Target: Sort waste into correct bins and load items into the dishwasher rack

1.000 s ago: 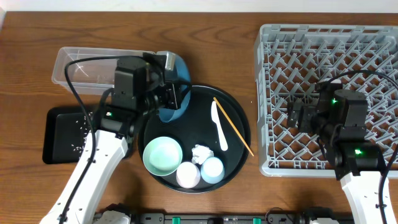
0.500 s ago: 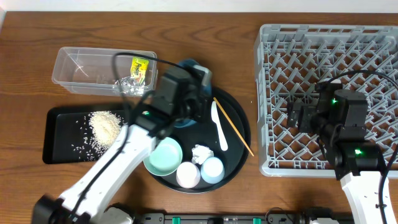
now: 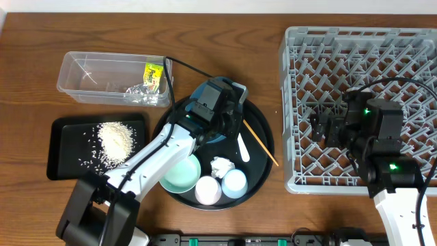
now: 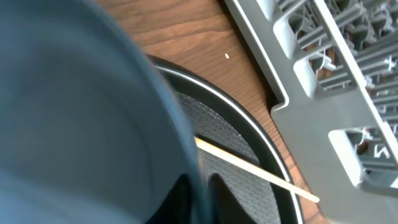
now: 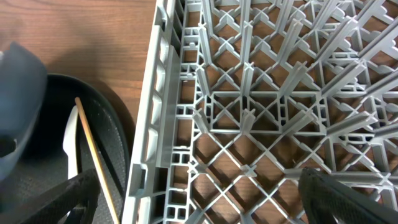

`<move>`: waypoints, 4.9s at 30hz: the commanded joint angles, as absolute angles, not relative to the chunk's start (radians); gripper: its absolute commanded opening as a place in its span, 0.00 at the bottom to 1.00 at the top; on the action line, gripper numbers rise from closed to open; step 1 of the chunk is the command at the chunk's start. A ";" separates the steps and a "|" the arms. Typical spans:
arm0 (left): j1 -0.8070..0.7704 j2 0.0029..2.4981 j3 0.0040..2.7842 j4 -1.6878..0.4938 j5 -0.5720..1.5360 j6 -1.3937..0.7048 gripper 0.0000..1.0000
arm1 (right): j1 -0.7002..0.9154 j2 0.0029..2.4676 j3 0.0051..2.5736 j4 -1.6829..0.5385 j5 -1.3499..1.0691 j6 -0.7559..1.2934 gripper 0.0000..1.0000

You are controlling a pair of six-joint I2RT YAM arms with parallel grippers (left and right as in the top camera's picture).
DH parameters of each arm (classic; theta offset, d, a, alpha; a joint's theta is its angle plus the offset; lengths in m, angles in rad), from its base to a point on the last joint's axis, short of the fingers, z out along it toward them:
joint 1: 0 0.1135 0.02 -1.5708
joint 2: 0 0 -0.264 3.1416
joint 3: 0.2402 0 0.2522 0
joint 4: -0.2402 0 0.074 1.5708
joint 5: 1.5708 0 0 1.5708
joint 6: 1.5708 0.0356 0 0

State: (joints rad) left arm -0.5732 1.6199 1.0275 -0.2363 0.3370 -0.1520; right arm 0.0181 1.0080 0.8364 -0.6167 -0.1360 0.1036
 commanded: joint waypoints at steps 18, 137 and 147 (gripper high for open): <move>-0.279 1.205 1.052 -0.712 0.266 -0.146 0.80 | 0.168 1.044 0.856 -0.535 -0.258 0.140 0.90; 0.148 1.177 1.051 -1.099 0.221 -0.204 0.97 | -0.418 2.055 1.556 0.299 0.863 -0.836 0.01; 0.148 1.177 1.051 -1.099 0.220 -0.204 0.97 | -0.358 2.056 1.556 0.229 0.919 -0.786 0.49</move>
